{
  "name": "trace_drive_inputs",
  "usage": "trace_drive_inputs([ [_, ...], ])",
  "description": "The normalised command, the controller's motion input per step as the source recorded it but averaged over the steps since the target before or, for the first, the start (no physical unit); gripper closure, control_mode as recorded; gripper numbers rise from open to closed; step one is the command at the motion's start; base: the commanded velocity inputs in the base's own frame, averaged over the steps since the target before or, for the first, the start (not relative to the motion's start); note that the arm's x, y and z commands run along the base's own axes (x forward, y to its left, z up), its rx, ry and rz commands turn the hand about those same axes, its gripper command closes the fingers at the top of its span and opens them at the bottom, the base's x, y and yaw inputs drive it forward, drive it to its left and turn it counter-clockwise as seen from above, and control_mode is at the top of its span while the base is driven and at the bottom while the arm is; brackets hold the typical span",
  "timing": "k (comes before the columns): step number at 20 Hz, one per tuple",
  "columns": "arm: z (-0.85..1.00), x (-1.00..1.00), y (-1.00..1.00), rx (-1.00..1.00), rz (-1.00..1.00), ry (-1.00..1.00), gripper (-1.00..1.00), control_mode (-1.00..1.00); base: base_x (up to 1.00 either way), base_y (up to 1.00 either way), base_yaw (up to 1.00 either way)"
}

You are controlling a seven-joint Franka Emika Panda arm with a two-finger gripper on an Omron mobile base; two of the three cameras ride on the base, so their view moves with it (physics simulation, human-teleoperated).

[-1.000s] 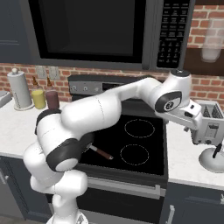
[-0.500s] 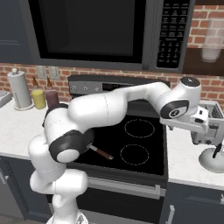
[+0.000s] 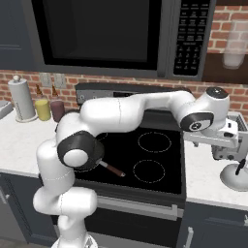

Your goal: Pick the kettle from the counter and place it on a stove burner. Then turn the burner on.

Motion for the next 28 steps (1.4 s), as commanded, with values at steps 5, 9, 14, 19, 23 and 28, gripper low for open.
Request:
trace_drive_inputs([
  [5, 0.00, 0.00, -0.24, 0.00, 0.00, 0.03, -1.00, -1.00, 0.00, 0.00, 0.00],
  [9, 0.00, 0.00, -0.17, 0.00, -0.01, 0.03, -1.00, -1.00, 0.00, 0.00, 0.00],
  [14, 0.00, 0.00, -0.12, 0.00, -0.03, 0.01, -1.00, -1.00, 0.00, 0.00, 0.00],
  [19, -0.06, 0.00, -0.04, 0.00, -0.02, 0.00, -1.00, -1.00, 0.00, 0.00, 0.00],
  [23, -0.22, 0.00, -0.05, 0.00, 0.00, 0.04, -1.00, -1.00, 0.00, 0.00, 0.00],
  [28, -0.31, 0.01, 0.00, 0.00, 0.00, 0.00, -1.00, -1.00, 0.00, 0.00, 0.00],
])
